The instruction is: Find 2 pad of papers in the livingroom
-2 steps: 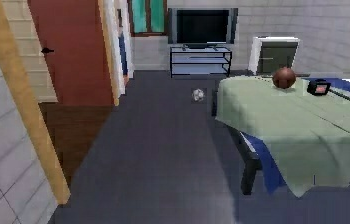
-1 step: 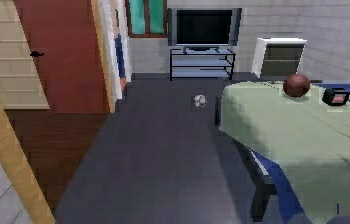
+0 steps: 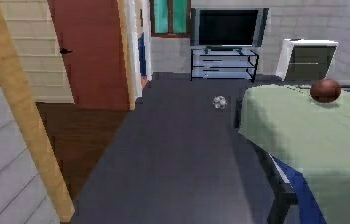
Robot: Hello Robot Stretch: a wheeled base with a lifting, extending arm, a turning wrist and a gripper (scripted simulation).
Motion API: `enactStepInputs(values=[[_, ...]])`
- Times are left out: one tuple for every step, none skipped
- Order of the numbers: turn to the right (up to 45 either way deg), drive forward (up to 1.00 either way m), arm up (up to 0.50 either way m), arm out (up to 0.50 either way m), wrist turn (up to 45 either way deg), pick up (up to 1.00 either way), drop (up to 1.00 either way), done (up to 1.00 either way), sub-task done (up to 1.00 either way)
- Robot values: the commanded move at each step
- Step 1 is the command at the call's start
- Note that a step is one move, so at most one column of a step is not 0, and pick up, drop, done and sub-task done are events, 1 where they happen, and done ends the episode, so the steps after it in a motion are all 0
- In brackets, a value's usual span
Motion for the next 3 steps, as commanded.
enactStepInputs(values=[[0.0, 1.0, 0.0, 0.0, 0.0, 0.0, 0.0, 0.0, 0.0], [0.0, 1.0, 0.0, 0.0, 0.0, 0.0, 0.0, 0.0, 0.0], [0.0, 1.0, 0.0, 0.0, 0.0, 0.0, 0.0, 0.0, 0.0]])
